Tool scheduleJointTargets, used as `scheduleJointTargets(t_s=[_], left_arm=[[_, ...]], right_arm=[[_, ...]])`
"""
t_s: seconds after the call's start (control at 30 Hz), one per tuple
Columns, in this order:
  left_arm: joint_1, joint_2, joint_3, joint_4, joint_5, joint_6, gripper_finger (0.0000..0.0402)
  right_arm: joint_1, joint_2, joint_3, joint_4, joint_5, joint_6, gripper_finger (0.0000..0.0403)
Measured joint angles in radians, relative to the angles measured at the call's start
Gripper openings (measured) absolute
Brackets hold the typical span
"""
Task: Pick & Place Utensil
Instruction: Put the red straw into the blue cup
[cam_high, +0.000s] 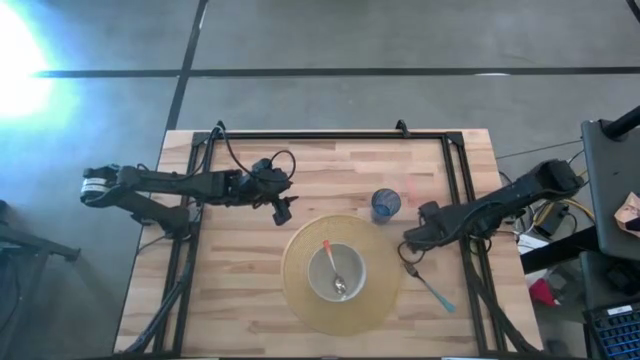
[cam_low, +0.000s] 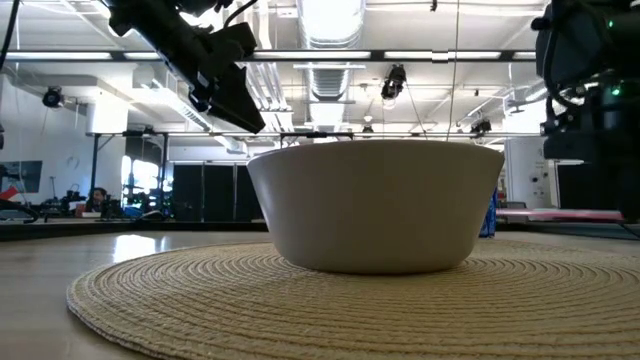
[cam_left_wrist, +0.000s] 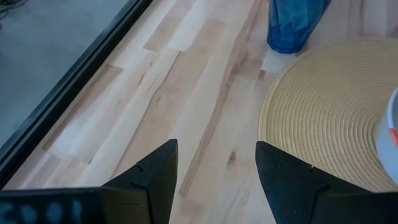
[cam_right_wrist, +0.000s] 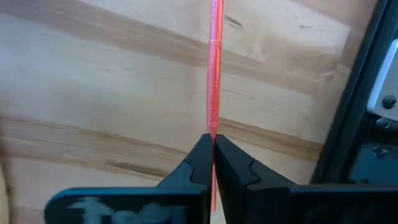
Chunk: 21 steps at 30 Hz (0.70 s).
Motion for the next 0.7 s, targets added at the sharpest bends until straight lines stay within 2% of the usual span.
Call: scheduleJointTargets(t_s=[0.23,0.7], left_arm=[[0.000,0.000,0.000,0.098,0.001,-0.004,0.0208],[0.000,0.000,0.000,0.197,0.008,-0.005,0.0208]], right_arm=[[0.002,-0.109,0.001,-0.003,0.074,-0.006,0.0008],[0.002,-0.218,0.001,-0.005,0.200,-0.035,0.0008]])
